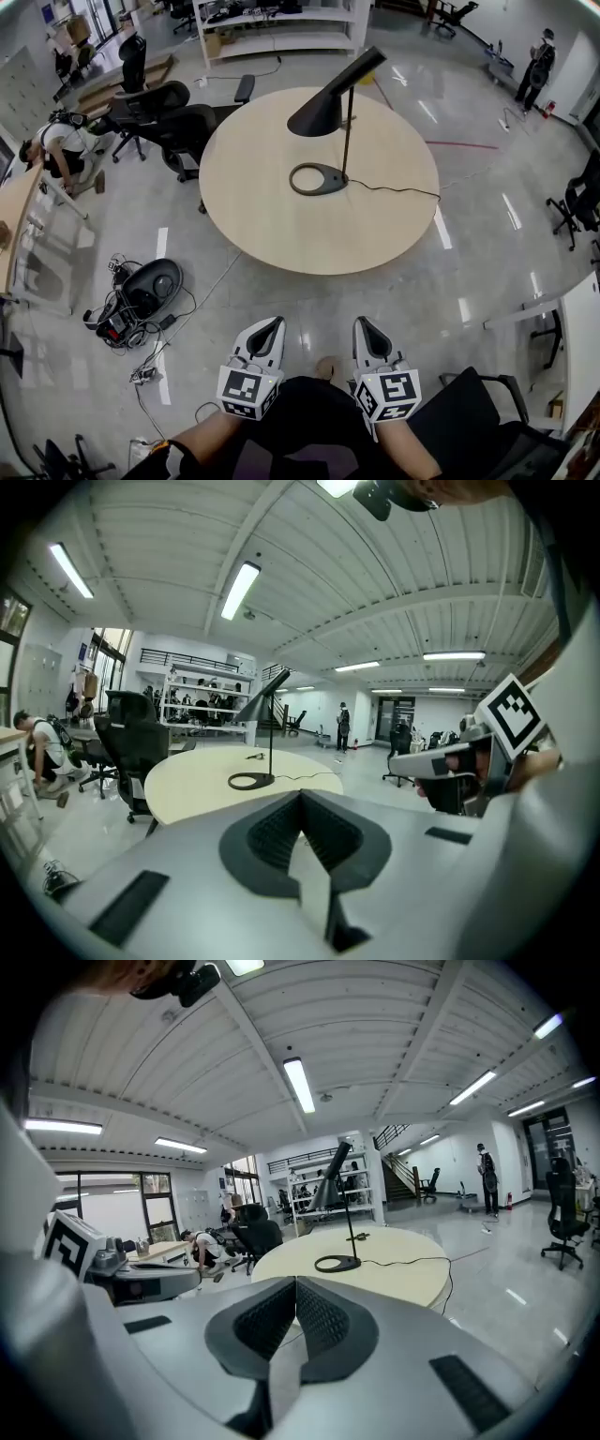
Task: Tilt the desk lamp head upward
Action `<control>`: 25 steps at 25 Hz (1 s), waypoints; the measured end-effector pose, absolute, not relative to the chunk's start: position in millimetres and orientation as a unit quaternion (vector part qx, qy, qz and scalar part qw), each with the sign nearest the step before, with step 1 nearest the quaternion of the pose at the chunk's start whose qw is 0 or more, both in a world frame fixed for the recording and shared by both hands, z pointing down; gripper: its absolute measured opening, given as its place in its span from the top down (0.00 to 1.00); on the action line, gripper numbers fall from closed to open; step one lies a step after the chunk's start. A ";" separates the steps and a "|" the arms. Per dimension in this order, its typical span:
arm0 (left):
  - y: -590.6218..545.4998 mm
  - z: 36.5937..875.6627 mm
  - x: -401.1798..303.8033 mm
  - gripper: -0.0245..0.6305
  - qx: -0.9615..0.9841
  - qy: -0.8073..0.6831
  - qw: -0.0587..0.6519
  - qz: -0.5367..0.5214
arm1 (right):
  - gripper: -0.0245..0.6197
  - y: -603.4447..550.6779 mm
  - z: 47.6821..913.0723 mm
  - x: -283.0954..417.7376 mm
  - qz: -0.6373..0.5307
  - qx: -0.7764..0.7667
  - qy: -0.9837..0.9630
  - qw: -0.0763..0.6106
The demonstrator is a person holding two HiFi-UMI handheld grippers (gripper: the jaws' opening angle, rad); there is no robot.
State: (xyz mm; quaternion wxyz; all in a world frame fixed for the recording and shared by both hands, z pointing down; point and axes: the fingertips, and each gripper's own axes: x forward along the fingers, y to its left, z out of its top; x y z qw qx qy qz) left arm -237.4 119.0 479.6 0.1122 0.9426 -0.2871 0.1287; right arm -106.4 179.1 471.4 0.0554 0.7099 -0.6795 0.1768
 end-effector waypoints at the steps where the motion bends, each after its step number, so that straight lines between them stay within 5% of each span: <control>1: 119.9 478.3 -223.5 0.89 0.941 -0.291 0.110 0.130 | 0.94 179.8 470.7 -91.2 0.175 0.708 -0.682 0.056; 25: 51.3 495.9 -56.4 0.89 0.949 -0.261 0.110 0.140 | 0.94 153.5 505.1 78.4 0.206 0.749 -0.629 0.026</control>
